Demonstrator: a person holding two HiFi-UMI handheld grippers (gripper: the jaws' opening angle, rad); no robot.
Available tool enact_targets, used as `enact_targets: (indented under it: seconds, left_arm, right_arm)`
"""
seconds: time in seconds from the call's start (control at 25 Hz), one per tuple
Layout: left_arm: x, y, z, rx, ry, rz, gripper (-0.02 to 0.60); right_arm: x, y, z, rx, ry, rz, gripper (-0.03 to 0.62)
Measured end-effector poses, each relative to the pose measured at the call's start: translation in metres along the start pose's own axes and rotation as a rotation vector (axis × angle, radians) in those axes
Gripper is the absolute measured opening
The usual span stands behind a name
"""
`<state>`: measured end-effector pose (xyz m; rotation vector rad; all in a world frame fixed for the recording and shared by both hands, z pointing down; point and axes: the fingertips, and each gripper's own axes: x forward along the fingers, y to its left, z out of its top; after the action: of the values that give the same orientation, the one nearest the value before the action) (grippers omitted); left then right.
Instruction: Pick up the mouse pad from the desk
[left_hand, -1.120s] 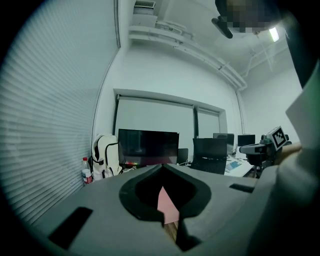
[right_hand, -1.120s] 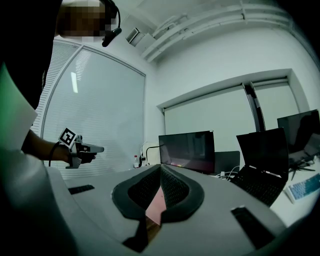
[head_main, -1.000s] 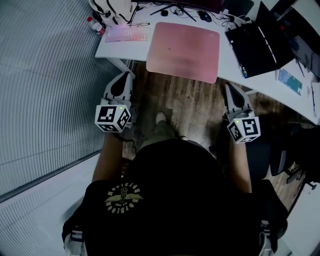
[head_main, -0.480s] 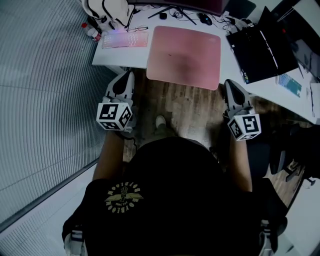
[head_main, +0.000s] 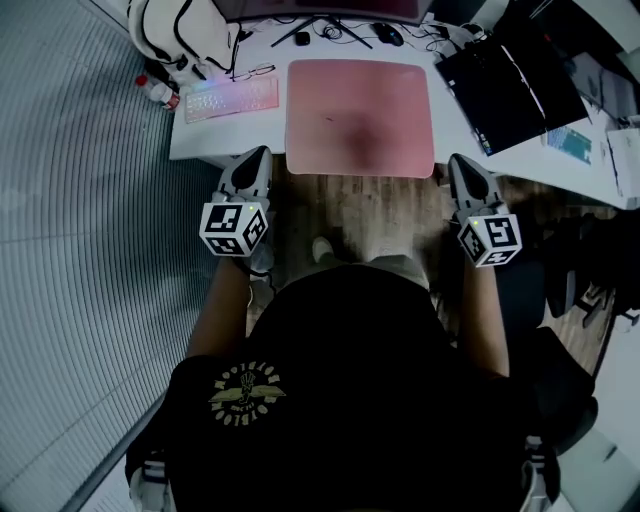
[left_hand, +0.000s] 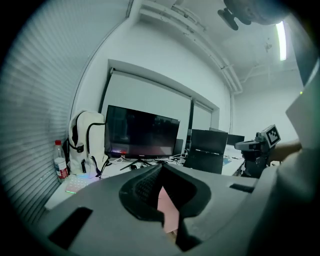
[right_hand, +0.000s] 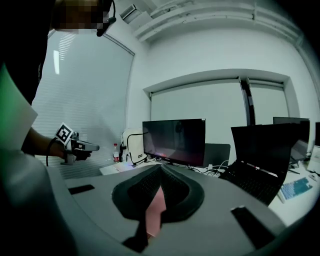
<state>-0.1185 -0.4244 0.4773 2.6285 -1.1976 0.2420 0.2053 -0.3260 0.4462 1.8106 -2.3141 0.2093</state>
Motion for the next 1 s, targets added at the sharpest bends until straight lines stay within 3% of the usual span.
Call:
enact_targets:
  seconds: [0.4,0.68,1.0]
  left_arm:
    - [0.036,0.023,-0.059,-0.019,0.138,-0.055,0.007]
    - [0.061,0.024,-0.101,-0.044,0.197,-0.048,0.008]
    - [0.085,0.041,-0.15,-0.118,0.286,0.004,0.008]
  right_arm:
    - [0.026,-0.017,-0.06,0.102,0.105,-0.023,0.002]
    - [0.029,-0.047,-0.122,0.169,0.171,-0.06,0.003]
    - [0.058,-0.052,-0.174,0.208,0.27,-0.006,0.024]
